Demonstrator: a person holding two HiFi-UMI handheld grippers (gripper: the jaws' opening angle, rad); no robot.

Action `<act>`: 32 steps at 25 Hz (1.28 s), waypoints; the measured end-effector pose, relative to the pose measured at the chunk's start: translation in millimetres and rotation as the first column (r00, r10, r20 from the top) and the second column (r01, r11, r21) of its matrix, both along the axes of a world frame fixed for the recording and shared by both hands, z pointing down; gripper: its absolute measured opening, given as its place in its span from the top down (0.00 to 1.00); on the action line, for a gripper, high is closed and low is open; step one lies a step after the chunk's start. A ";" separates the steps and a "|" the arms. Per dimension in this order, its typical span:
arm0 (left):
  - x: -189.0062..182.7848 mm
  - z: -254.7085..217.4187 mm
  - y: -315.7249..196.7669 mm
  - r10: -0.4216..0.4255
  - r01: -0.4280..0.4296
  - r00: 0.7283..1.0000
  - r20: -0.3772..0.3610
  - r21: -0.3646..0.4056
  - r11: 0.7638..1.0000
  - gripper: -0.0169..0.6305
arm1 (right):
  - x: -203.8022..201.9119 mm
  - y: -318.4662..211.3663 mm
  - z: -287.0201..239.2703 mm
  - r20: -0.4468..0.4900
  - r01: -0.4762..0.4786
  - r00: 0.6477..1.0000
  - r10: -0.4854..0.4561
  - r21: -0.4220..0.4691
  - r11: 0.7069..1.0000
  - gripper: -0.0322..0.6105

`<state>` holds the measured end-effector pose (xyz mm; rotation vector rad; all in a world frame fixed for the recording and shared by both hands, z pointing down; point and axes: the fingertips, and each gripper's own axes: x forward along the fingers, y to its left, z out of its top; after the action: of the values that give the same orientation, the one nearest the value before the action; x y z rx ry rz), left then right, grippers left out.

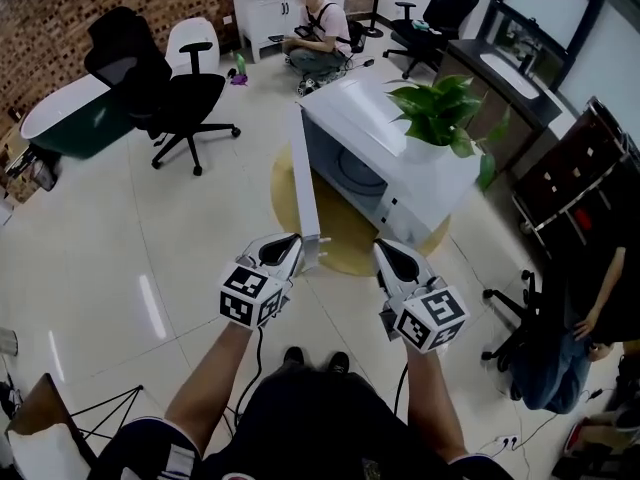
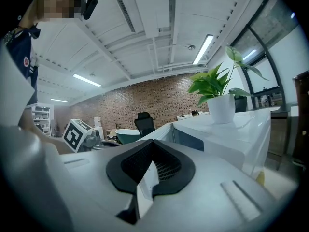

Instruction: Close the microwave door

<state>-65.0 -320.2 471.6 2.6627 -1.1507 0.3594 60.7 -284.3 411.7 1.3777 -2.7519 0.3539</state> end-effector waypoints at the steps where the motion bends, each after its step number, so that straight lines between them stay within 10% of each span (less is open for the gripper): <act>1: 5.2 -0.4 -0.7 0.014 -0.014 1.000 -0.002 0.001 1.000 0.96 | 2.5 0.7 0.0 -0.001 -0.009 1.000 0.009 0.000 1.000 0.95; 32: 153.5 -3.4 -56.4 0.296 -0.296 0.955 -0.009 0.023 0.955 0.96 | 99.6 17.0 0.6 -0.019 -0.285 0.958 0.285 -0.013 0.958 0.95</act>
<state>88.6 -376.6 468.2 2.8549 -0.7529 0.3807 160.3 -267.4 412.3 1.7680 -2.5309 0.3709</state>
